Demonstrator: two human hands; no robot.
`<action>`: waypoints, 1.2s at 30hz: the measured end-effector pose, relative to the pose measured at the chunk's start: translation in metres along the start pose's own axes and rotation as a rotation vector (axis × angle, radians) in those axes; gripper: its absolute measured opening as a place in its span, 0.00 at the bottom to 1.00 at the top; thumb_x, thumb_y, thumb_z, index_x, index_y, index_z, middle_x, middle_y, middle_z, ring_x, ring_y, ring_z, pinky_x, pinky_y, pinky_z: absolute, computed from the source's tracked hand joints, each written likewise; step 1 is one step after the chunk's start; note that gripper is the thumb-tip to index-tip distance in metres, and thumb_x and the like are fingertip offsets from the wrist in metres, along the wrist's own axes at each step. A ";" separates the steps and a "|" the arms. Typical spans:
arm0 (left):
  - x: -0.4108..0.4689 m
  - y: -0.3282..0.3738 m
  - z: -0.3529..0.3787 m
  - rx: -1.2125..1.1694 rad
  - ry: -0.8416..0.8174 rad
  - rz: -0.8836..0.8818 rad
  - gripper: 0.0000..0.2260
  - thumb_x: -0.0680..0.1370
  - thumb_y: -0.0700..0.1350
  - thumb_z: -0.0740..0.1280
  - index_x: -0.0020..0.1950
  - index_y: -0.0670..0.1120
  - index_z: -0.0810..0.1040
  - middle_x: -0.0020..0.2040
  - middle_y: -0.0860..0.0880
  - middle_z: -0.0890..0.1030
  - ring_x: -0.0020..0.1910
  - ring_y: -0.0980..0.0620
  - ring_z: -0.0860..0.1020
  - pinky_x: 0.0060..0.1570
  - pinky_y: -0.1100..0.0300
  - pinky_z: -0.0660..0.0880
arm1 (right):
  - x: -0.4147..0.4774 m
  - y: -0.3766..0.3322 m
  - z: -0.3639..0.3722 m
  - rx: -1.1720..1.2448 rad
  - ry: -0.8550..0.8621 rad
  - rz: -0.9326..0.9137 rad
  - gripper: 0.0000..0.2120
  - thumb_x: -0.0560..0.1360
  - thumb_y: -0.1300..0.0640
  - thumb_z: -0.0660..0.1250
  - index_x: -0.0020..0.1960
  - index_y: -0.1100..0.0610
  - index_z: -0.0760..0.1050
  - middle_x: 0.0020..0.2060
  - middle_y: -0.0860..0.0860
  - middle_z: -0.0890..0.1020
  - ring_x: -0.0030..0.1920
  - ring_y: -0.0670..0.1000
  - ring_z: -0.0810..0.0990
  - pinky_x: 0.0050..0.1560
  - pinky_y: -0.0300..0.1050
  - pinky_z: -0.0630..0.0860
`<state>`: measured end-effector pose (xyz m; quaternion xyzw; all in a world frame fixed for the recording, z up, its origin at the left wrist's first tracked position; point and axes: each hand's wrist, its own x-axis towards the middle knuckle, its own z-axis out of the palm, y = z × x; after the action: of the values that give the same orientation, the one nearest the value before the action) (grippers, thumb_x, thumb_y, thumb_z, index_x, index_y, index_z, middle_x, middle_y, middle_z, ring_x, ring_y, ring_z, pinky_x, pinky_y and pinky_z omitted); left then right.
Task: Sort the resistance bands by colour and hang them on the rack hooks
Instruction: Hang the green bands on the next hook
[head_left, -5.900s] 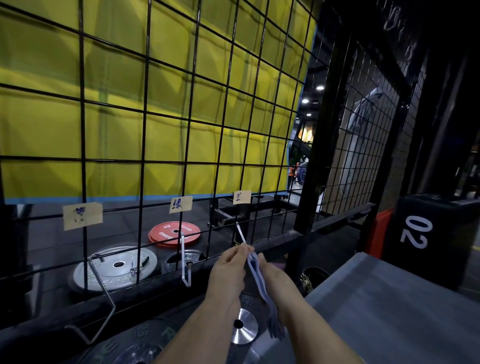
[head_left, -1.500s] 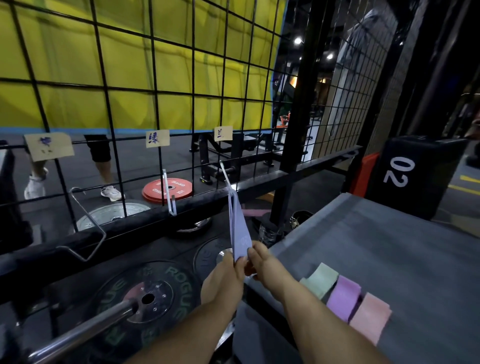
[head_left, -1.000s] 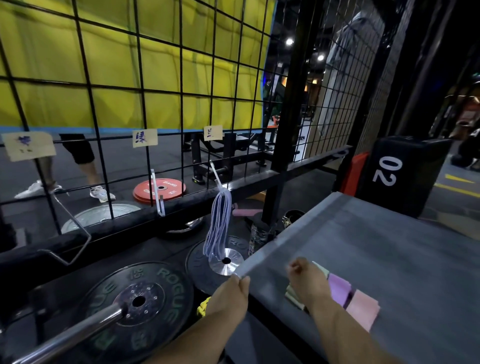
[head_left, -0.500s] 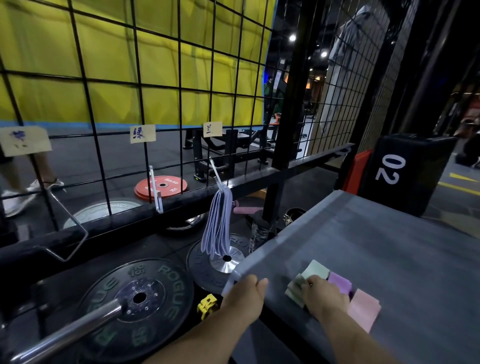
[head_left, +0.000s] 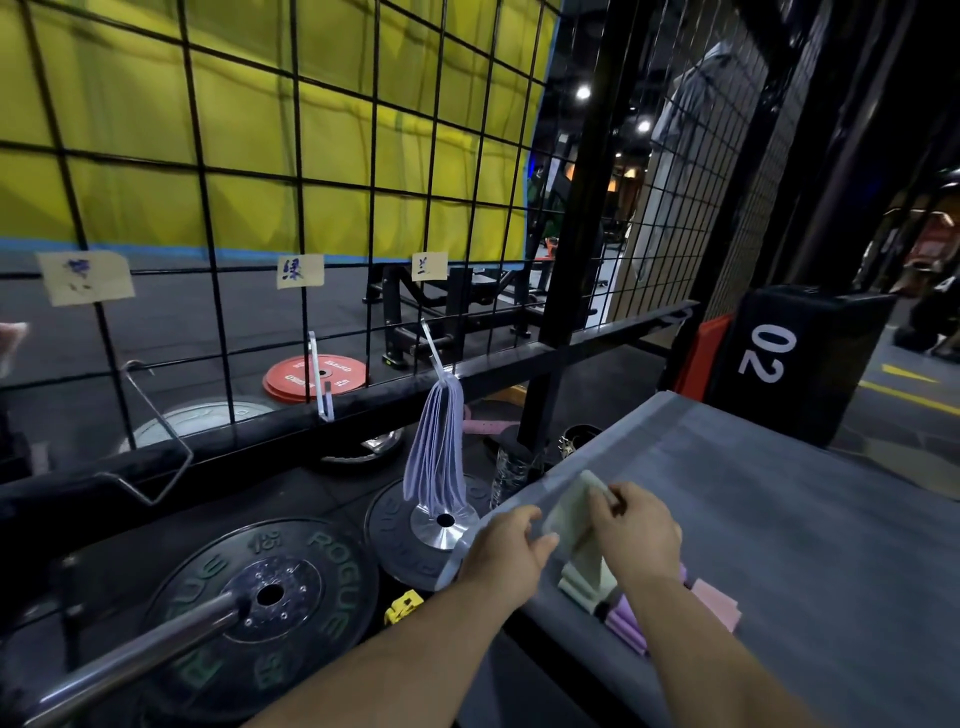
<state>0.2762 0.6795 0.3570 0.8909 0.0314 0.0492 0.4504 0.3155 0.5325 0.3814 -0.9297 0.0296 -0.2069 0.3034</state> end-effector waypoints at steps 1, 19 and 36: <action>-0.001 0.003 -0.002 -0.023 0.019 0.024 0.21 0.78 0.52 0.66 0.70 0.51 0.70 0.65 0.50 0.75 0.63 0.50 0.74 0.62 0.57 0.70 | -0.001 -0.006 -0.002 0.025 0.006 -0.007 0.13 0.77 0.47 0.62 0.37 0.51 0.74 0.33 0.46 0.77 0.42 0.54 0.77 0.48 0.50 0.73; -0.056 0.016 -0.067 -0.127 0.205 0.166 0.15 0.72 0.51 0.71 0.48 0.51 0.65 0.45 0.54 0.74 0.41 0.56 0.73 0.39 0.63 0.68 | -0.043 -0.081 -0.033 0.717 -0.338 0.069 0.11 0.77 0.46 0.63 0.44 0.53 0.75 0.36 0.49 0.76 0.38 0.49 0.74 0.38 0.46 0.70; -0.101 0.015 -0.138 -0.364 0.409 0.144 0.09 0.78 0.53 0.66 0.42 0.49 0.75 0.37 0.51 0.79 0.33 0.61 0.75 0.31 0.70 0.67 | -0.072 -0.126 -0.042 0.641 -0.659 -0.248 0.18 0.76 0.37 0.61 0.54 0.50 0.65 0.37 0.48 0.78 0.33 0.45 0.74 0.35 0.40 0.68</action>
<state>0.1602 0.7707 0.4445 0.7670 0.0487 0.2646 0.5825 0.2240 0.6252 0.4583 -0.8018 -0.2447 0.0658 0.5413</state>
